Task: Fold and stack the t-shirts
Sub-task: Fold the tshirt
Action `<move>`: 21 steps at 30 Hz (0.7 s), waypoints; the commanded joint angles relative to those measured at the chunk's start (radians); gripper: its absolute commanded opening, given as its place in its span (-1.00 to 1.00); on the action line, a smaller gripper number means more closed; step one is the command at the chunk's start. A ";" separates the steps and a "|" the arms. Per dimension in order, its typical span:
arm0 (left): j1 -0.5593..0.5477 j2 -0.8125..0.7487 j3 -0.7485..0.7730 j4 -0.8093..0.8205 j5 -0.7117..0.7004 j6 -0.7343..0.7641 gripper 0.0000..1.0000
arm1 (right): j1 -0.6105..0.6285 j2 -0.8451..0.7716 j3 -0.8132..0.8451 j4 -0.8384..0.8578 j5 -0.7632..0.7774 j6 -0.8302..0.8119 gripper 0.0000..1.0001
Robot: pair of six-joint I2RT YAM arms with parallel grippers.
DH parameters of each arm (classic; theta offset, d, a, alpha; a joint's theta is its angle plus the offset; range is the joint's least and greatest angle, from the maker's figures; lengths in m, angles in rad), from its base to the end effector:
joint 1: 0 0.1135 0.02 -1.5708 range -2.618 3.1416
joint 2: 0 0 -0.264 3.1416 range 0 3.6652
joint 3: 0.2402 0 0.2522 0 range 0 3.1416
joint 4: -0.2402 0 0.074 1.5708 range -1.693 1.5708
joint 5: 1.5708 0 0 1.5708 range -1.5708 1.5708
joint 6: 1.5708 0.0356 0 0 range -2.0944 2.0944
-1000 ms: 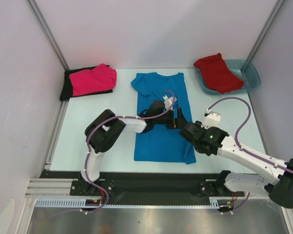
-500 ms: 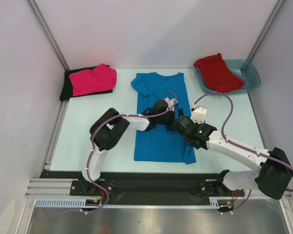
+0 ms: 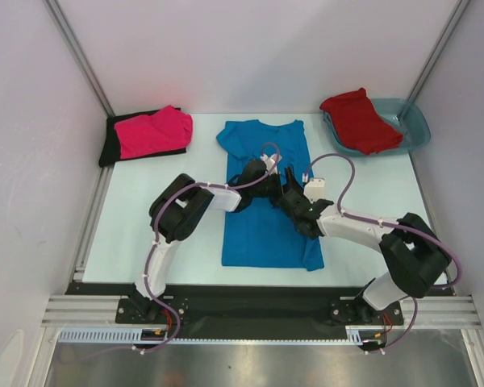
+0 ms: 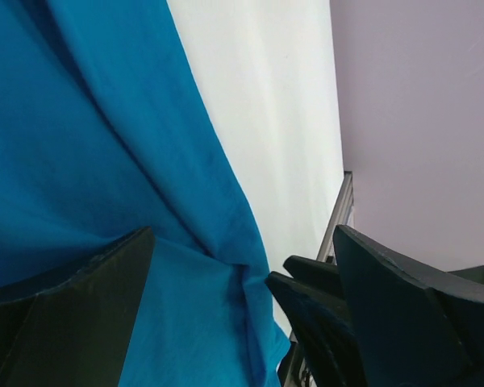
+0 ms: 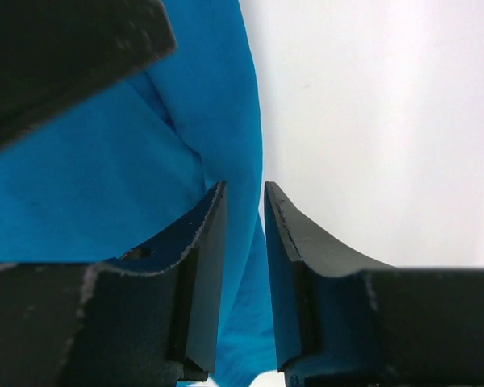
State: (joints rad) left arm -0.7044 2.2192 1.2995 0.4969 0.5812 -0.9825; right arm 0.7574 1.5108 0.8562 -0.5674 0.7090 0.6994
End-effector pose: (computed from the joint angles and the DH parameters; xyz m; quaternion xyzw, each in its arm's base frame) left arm 0.3457 -0.3194 0.1229 0.0426 0.8183 -0.5486 0.1662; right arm 0.2118 0.1683 0.1805 0.0334 0.9250 -0.1468 0.3490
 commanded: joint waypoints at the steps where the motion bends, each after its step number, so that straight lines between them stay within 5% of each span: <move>1: 0.014 0.020 -0.014 0.153 0.042 -0.076 1.00 | -0.015 0.037 0.049 0.049 0.021 -0.061 -0.40; 9: 0.016 0.031 -0.029 0.230 0.068 -0.154 0.99 | -0.020 0.019 0.075 0.070 -0.011 -0.103 -0.17; 21: 0.016 0.040 -0.028 0.226 0.062 -0.166 1.00 | -0.020 0.091 0.086 0.058 -0.026 -0.101 -0.19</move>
State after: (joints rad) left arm -0.6872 2.2650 1.2713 0.6849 0.6308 -1.1454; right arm 0.7399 1.5723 0.9119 -0.5171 0.6727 0.6064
